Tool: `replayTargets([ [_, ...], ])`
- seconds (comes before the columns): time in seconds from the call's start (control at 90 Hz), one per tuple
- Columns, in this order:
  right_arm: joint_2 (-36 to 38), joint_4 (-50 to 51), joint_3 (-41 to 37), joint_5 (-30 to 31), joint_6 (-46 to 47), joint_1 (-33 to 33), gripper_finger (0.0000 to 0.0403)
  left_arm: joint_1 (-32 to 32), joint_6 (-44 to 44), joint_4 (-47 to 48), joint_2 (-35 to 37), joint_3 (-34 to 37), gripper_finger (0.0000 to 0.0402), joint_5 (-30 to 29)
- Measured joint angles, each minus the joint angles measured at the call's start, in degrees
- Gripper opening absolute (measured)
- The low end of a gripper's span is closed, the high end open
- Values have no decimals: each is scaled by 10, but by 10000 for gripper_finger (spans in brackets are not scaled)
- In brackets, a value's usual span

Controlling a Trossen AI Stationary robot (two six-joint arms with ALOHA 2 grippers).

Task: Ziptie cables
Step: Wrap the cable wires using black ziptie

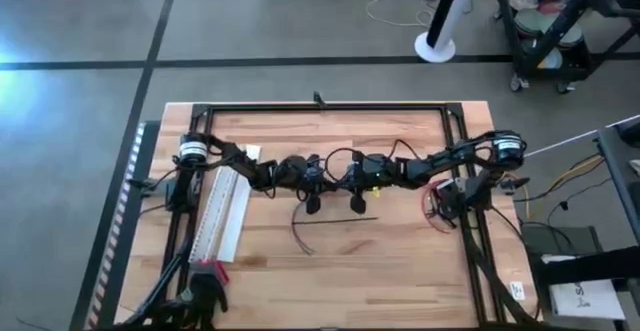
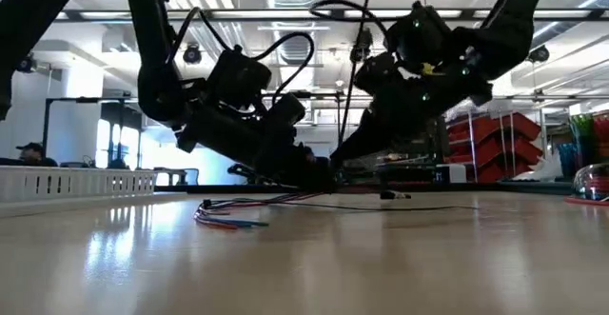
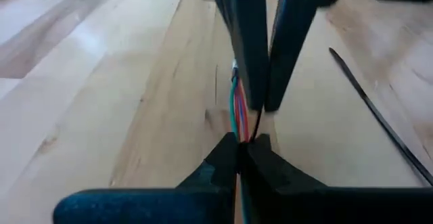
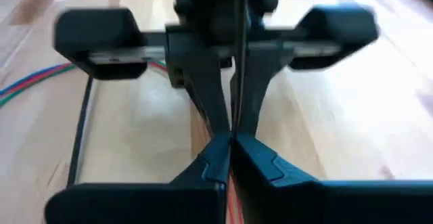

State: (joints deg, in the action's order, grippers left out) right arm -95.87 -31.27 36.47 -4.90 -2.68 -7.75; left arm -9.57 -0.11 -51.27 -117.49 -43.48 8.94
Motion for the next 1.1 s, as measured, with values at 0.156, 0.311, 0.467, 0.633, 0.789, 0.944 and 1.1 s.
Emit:
replayTargets([
  [0.156,18,10,0,-46,-21,0,1,0,10,-27,-15,1,0,45],
  [0.311,20,4,1,-115,-52,-1,26,0,55,-16,0,4,0,140],
  [0.467,20,6,4,-203,-88,-4,93,1,58,-22,15,4,0,207],
  [0.633,20,-3,5,-212,-183,-4,149,3,53,-19,18,-12,0,262],
  [0.789,17,-8,25,-268,-199,-4,157,9,60,11,18,-38,0,271],
  [0.944,-6,-4,35,-316,-201,-4,139,9,72,44,18,-59,0,282],
  [1.1,-26,-2,35,-318,-211,-3,115,8,71,51,19,-63,0,300],
])
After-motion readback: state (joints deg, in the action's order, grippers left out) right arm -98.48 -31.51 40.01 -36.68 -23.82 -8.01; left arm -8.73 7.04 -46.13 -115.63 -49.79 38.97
